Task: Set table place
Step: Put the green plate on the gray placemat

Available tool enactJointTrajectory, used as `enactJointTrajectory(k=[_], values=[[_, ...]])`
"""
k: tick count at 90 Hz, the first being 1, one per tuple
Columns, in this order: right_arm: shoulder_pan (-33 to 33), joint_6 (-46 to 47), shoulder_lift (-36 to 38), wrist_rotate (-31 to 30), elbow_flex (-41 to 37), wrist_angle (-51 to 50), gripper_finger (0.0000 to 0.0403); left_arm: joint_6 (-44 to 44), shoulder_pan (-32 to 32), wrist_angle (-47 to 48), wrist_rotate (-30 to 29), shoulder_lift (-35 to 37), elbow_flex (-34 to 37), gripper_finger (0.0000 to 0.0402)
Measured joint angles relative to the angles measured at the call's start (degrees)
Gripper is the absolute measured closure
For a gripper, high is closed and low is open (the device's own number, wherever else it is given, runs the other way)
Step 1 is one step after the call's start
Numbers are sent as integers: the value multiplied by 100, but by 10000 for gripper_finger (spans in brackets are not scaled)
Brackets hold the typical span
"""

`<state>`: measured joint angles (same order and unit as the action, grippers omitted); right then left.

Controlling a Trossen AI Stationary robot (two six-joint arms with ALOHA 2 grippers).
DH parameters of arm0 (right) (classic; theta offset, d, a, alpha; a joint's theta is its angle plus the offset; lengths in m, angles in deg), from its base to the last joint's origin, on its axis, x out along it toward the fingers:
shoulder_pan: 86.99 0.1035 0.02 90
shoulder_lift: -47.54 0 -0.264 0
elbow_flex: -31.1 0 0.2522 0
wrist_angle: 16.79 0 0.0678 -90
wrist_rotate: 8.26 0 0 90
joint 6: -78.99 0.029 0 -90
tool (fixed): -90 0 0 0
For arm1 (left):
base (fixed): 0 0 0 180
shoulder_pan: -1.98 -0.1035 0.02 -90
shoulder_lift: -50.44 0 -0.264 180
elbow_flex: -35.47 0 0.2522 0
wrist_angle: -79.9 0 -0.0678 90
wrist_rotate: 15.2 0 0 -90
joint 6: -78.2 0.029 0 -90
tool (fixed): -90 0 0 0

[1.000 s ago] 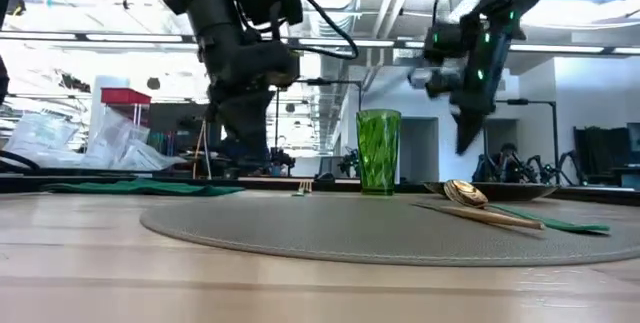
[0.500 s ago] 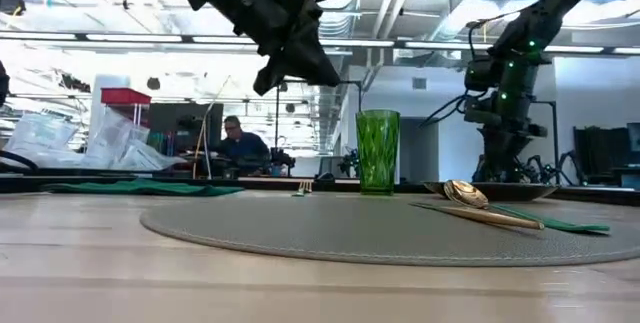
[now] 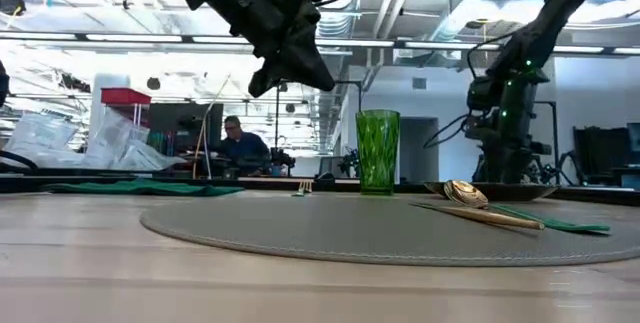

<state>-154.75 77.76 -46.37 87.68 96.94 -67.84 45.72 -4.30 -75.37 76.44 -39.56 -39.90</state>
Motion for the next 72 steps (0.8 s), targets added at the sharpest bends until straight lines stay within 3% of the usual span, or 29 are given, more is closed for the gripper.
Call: enactJointTrajectory(k=[26,51,72], values=[[3,-279,-338,338,28,-20,246,6,0,155,9,0,0,401],[-5,-715,-574,737,42,-191,361,265,-22,211,8,0,0,402],[-114,-815,-570,877,27,-191,363,268,-22,213,-76,0,0,401]])
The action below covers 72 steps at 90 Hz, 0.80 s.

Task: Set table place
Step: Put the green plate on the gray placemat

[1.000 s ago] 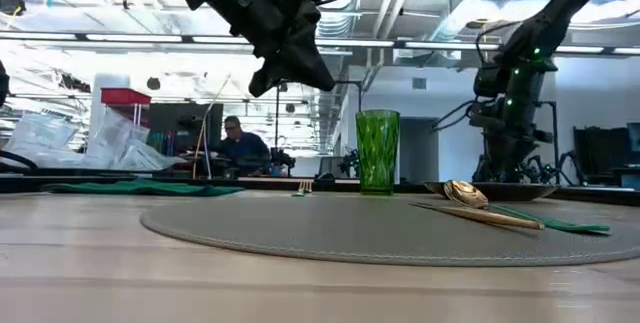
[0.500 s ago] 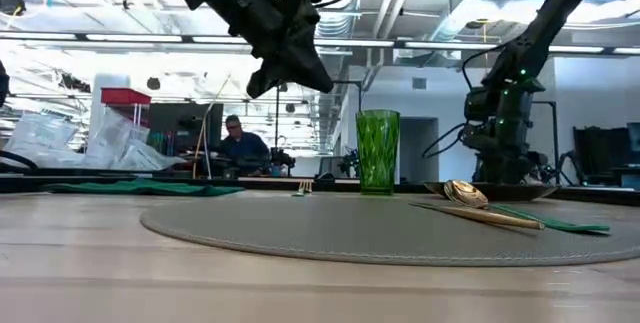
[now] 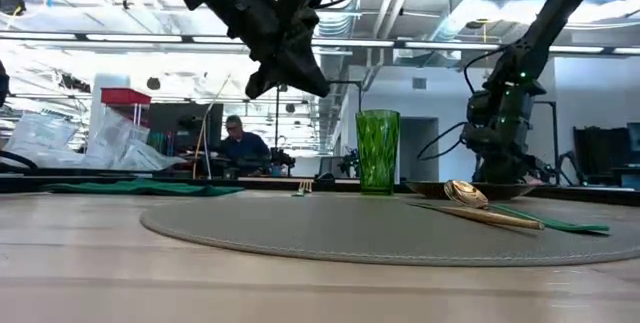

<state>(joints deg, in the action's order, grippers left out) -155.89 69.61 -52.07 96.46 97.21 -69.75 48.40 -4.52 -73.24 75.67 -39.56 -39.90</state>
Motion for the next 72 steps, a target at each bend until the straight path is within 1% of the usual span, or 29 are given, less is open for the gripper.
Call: enactJointTrajectory(k=[17,26,34,46,57,72], values=[[-58,12,265,271,-42,-114,372,0,0,0,-14,0,0,402],[-45,21,498,311,-64,-302,394,2,0,-2,-31,0,0,402],[-31,12,680,335,-47,-318,403,7,0,-3,-34,0,1,402],[24,53,862,225,-51,-511,397,66,0,-2,-36,0,2,402],[82,32,1002,337,-45,-770,396,73,0,-2,-35,0,1,402],[153,123,1156,266,-45,-690,399,132,0,-5,-41,0,2,402]])
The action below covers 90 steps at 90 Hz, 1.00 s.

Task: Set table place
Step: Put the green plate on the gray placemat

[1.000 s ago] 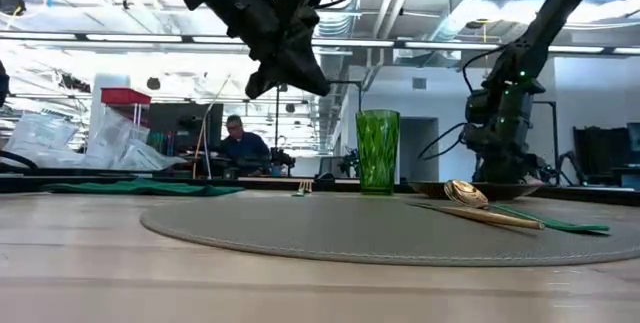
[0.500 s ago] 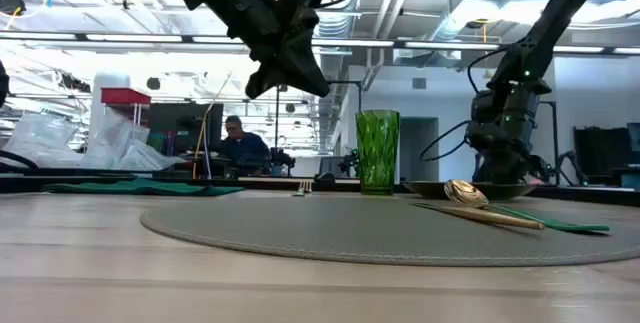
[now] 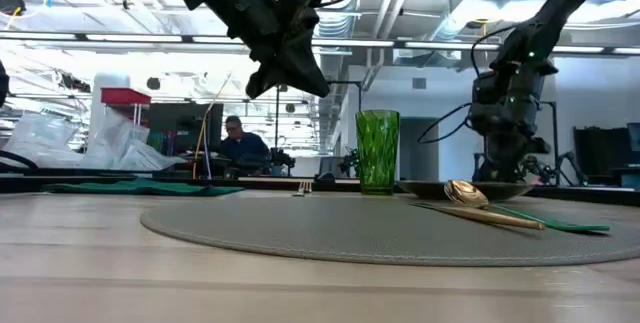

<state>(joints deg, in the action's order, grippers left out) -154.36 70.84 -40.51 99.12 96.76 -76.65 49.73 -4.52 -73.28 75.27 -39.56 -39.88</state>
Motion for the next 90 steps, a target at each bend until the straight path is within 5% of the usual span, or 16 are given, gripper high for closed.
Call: enactJointTrajectory(k=[25,63,90], values=[[-140,79,103,293,9,47,388,-748,0,-473,-208,-102,0,402],[-206,1482,41,506,-24,349,222,-1217,-20,-1399,-199,-226,2,402],[133,2327,111,357,-910,964,237,-1253,-17,-1376,-197,-225,2,402]])
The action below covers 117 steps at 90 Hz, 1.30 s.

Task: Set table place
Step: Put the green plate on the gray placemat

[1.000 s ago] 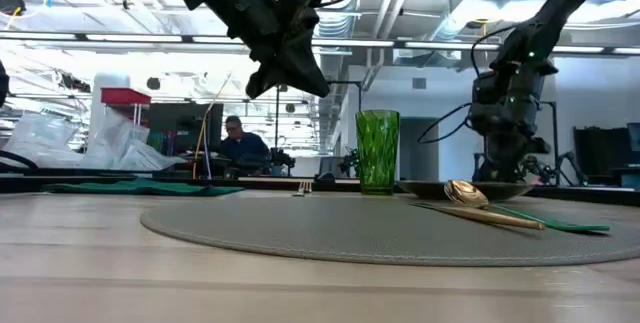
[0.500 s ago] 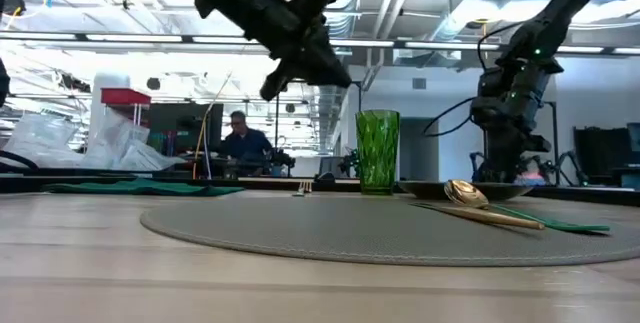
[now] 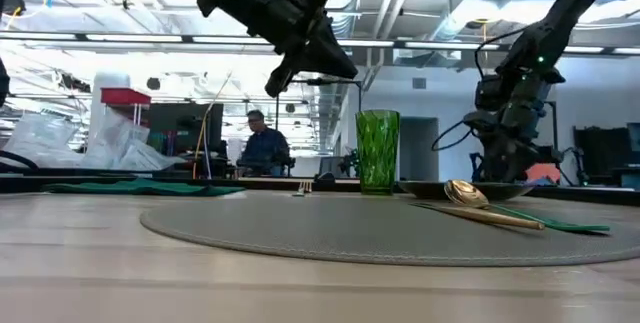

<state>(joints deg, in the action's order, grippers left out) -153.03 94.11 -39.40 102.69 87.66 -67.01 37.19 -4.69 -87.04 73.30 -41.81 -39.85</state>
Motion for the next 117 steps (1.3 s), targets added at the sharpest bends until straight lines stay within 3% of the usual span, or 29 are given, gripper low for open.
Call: enactJointTrajectory(k=[29,49,83,117], values=[[60,153,31,275,-619,992,249,222,2,-9,4,-2,0,402],[107,-106,11,754,-947,1445,383,329,2,-9,2,0,0,402],[30,-84,250,1396,-1105,1411,401,431,2,5,-31,0,0,402],[-112,-35,1389,1231,-1097,886,401,315,16,85,-35,0,0,402]])
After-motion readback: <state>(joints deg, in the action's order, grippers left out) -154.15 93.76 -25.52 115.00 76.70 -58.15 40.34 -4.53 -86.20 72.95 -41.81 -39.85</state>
